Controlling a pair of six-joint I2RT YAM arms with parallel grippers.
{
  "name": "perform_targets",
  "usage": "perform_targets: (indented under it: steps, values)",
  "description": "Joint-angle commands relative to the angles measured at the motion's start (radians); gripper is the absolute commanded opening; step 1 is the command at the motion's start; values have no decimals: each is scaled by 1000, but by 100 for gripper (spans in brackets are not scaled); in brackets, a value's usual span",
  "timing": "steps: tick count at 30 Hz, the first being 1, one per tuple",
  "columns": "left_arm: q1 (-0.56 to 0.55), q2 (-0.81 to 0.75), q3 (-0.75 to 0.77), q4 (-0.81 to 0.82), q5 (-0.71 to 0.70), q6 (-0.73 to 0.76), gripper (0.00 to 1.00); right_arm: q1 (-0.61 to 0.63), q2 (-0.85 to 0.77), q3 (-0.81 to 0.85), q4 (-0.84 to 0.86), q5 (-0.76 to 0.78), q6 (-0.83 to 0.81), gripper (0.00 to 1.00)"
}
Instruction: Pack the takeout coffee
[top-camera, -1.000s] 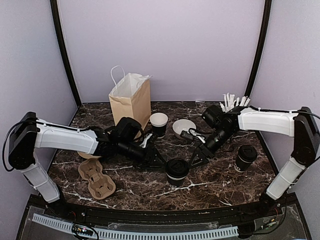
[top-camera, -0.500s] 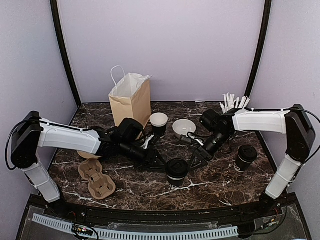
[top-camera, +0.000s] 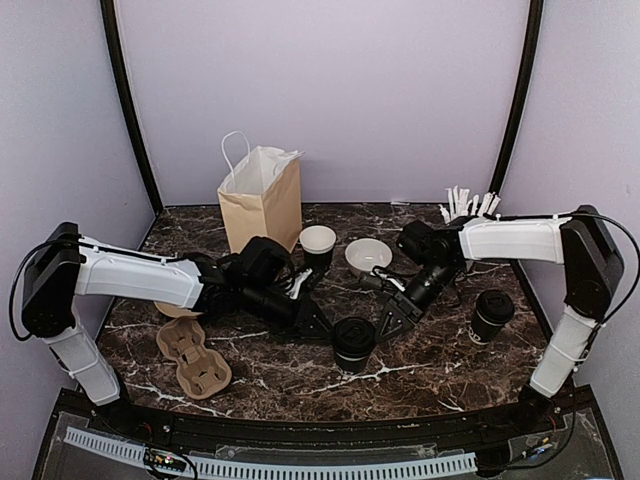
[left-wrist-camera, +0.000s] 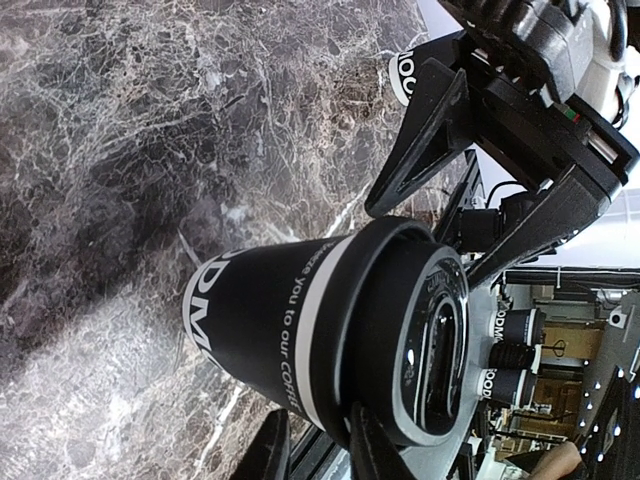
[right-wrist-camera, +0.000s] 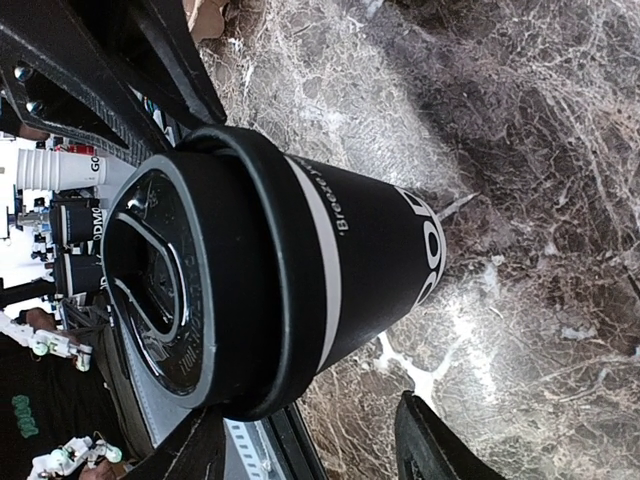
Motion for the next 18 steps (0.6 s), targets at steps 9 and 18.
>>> perform_targets:
  steps: [9, 18]
  values:
    - [-35, 38, -4, -194, -183, 54, 22, 3, 24, 67, 29, 151, -75, 56]
    - [-38, -69, 61, -105, -186, 68, 25, 3, -34, 105, -25, 82, -112, 61]
